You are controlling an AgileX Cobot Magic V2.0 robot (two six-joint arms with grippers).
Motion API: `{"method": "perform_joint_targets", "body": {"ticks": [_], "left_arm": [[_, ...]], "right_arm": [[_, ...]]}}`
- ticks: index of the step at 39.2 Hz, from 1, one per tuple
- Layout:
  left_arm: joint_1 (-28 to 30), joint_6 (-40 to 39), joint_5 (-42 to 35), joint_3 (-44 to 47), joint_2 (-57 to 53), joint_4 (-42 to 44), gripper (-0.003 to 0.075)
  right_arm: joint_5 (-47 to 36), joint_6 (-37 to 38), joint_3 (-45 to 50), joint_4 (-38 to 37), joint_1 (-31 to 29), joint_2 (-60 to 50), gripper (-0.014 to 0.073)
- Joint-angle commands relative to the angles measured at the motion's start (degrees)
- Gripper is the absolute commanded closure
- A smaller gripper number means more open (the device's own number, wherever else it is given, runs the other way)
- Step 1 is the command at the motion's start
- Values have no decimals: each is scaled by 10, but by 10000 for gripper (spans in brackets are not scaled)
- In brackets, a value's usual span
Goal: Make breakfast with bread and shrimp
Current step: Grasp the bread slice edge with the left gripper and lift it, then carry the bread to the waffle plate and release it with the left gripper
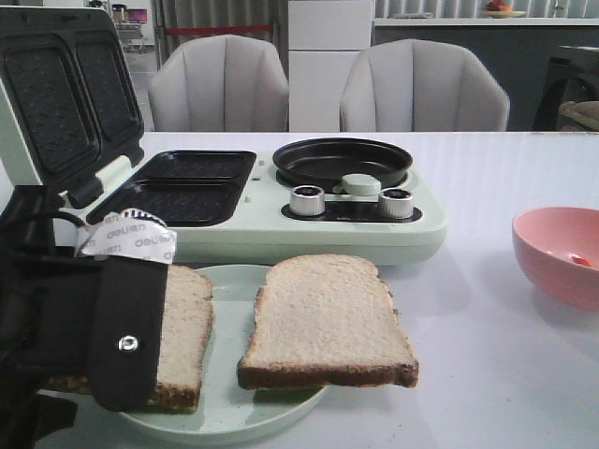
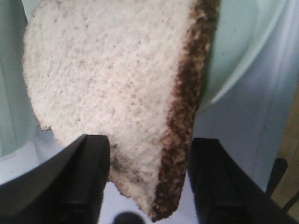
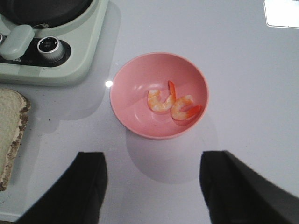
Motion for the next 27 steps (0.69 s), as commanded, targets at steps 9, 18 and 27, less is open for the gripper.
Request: {"method": "perform_joint_targets", "body": {"ticks": [9,18,27], "left_arm": [[-16,-10,31,-10,-36,-3,552],[-20,-10,100,-10,-92,4,620],[-15,-10,154,-17,-181,118,620]], "right_arm": [[-36,-5,-19,0,-3,1,56],[-36,-5,-19,0,-3,1,56],[-36,-5,-19,0,-3,1,56]]}}
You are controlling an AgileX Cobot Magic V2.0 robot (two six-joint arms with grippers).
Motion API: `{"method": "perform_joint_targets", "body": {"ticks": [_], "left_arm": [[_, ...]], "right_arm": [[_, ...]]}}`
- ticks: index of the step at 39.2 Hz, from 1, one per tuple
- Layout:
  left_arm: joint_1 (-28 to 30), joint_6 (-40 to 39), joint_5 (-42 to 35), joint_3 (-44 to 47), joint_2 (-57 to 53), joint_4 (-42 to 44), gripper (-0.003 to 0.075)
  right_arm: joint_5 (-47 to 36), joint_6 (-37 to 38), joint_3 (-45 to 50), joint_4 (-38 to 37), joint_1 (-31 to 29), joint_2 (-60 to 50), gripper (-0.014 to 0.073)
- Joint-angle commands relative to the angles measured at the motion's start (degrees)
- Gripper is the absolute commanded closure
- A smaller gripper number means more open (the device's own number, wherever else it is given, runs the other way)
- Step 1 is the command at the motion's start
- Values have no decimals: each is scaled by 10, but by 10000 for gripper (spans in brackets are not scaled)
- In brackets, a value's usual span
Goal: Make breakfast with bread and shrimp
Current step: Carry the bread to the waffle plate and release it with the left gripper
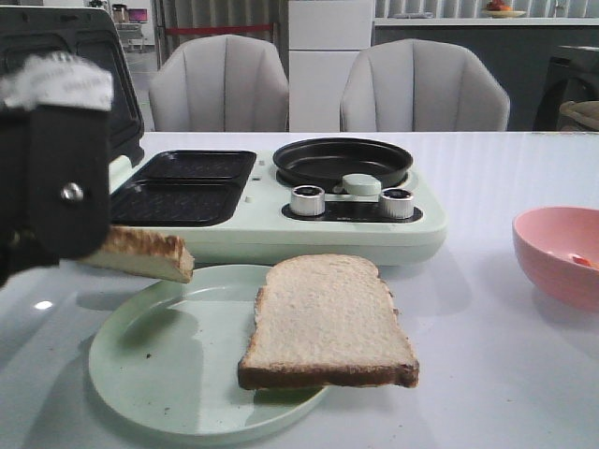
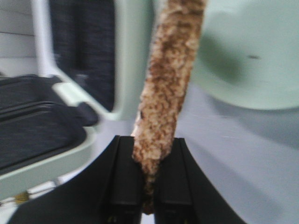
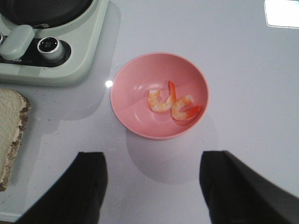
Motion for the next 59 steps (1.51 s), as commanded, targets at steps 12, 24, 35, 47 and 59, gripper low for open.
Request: {"method": "perform_joint_targets", "body": {"ticks": [12,24,35,47,59], "left_arm": [[121,-6,-42,-115,-32,144,620],[233,-6,-167,-265,86,191,620],[291,-6,-191,-400,224,203,620],[344,-6,-217,-517,347,205,620],[386,-4,-283,-562,394,205,614]], "right_arm": [[-36,-5,-19,0,-3,1,56],[-36,-5,-19,0,-3,1,56],[-36,-5,-19,0,-3,1,56],[-36,-5,-19,0,-3,1,56],[-36,-5,-19,0,-3,1,56]]}}
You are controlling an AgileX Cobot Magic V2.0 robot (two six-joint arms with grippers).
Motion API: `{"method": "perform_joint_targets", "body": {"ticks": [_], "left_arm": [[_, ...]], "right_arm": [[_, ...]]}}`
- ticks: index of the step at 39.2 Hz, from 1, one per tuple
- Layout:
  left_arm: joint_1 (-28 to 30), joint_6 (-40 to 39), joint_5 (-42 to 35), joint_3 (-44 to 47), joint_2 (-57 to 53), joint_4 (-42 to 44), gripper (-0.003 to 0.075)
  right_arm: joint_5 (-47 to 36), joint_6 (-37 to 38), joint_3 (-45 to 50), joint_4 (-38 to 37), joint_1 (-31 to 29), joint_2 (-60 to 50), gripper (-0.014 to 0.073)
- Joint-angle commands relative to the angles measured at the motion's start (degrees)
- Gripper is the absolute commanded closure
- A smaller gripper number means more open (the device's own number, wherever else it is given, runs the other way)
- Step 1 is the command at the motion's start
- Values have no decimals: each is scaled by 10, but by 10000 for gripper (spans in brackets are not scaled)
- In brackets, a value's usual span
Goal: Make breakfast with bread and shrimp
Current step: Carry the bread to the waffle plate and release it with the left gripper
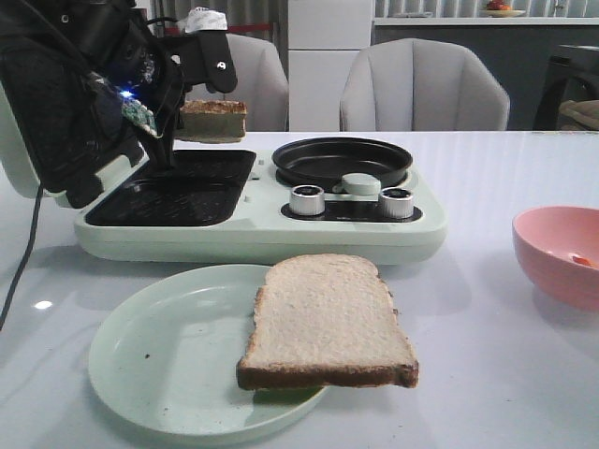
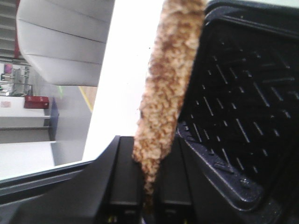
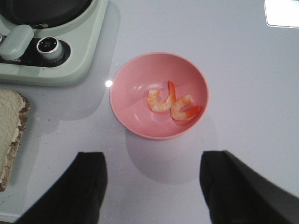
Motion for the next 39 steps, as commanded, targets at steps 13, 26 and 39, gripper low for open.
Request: {"method": "perform_joint_targets", "body": {"ticks": [13,26,39], "left_arm": [[35,-4,-69,-23,-32,19,314],[35,-7,-81,-18,-40,19,227],[26,-23,-99,88,-144,19,230]], "right_arm": [[-36,-5,-19,0,-3,1,56],[-36,-5,-19,0,-3,1,56],[-36,-5,-19,0,-3,1,56]]}}
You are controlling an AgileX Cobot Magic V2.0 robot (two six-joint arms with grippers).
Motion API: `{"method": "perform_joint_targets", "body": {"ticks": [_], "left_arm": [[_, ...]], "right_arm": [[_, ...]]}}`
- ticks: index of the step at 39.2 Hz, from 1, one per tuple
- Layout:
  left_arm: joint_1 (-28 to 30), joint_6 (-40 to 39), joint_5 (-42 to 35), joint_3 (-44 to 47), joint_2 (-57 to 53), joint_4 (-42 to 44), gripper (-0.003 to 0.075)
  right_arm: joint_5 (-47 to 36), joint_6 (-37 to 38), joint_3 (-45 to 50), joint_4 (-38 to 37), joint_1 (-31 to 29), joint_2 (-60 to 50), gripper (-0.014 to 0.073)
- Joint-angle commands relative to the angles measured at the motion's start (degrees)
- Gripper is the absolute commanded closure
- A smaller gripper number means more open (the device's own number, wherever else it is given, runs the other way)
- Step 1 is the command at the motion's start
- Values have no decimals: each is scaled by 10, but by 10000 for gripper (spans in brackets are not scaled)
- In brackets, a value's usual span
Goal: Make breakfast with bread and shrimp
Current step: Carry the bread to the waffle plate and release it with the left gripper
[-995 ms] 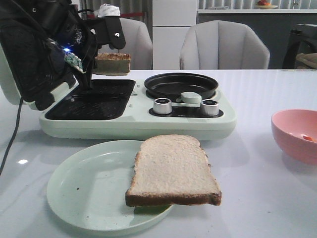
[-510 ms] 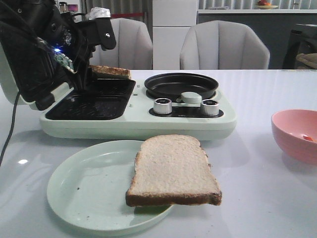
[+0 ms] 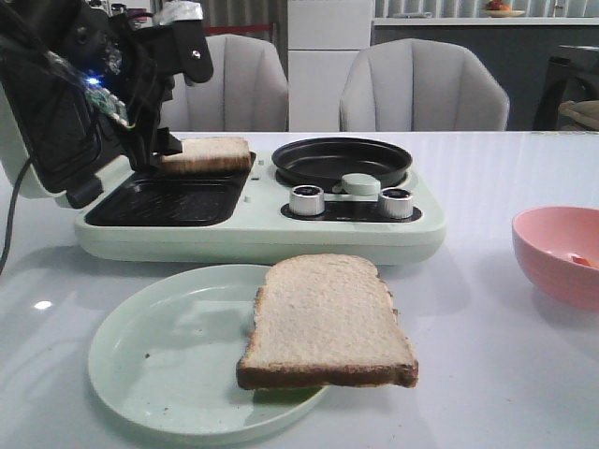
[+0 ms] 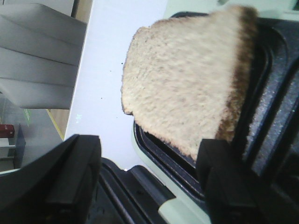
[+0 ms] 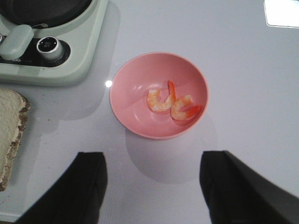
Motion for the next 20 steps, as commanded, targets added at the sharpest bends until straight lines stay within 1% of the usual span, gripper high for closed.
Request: {"method": "perform_joint_targets", "body": {"ticks": [1,4,7,11,17,20], "left_arm": [[-12,-15,18,23,-79,9,230],[-30,-35,57,61,-114,9,230],[-58,-80,107,97,-151,9,230],[-100,-132,140,147,-208,-2,230],[-168,-135,144,202,-287,-43,230],[-200,-135,167,225,-324,-65,230]], "right_arm": [[-36,-5,-19,0,-3,1,56],[-36,-5,-19,0,-3,1,56],[-36,-5,-19,0,-3,1,56],[-36,-5,-19,0,-3,1,56],[-36,-5,-19,0,-3,1,56],[-36,-5,-19,0,-3,1,56]]}}
